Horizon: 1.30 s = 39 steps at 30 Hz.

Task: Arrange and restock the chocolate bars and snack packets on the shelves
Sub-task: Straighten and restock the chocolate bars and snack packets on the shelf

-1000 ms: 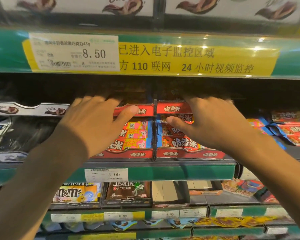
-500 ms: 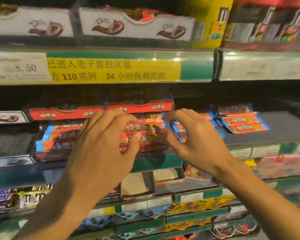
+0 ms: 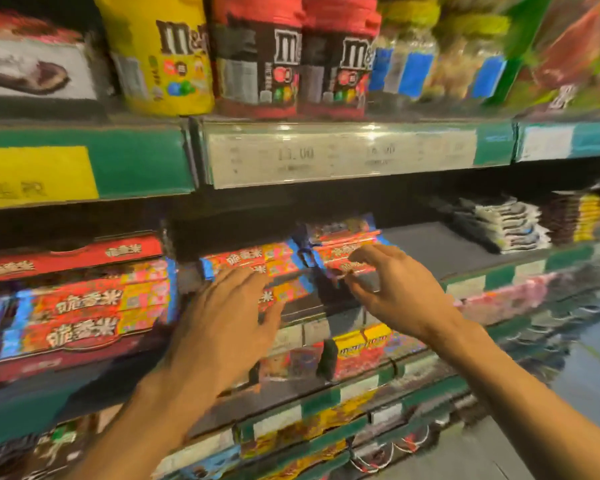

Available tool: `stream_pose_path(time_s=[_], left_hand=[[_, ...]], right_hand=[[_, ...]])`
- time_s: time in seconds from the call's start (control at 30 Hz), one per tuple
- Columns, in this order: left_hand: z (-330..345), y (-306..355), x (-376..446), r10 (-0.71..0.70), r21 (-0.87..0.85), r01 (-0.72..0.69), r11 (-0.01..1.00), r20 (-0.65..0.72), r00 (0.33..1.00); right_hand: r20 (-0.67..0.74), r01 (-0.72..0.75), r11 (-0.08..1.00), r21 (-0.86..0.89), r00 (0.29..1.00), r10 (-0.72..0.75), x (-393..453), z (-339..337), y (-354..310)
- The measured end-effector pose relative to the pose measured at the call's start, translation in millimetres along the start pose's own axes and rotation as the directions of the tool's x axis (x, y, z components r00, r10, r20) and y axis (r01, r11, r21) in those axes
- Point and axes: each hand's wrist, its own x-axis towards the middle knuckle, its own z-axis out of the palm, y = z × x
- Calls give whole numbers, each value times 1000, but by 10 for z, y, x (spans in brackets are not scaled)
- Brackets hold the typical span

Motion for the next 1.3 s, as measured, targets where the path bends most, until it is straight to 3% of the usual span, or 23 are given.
stream_pose_path(time_s=[0.13,0.33,0.6,0.8,0.97,1.3], left_hand=[[210,34,216,-60,72,49,996,157,986],[289,55,348,-145,85,131,988,186,972],[256,146,349,-183,-59,193,979,146,972],[199,173,274,-133,-179,137,974,37,990],[79,170,183,-10,-222,-11,975,-93,996],[-347,-259,-237,-19,-70,16,997,-49,999]], right_hand=[[101,12,999,-39,995,-8,144,64,385],[236,79,997,9,969,-79,364,148,638],[293,114,993,-5,950,-107,520,170,771],[375,97,987,129,917,-139,545,115,714],[338,220,975,35,915,-219,474,122,619],[86,290,945,151,948,-305,302,76,51]])
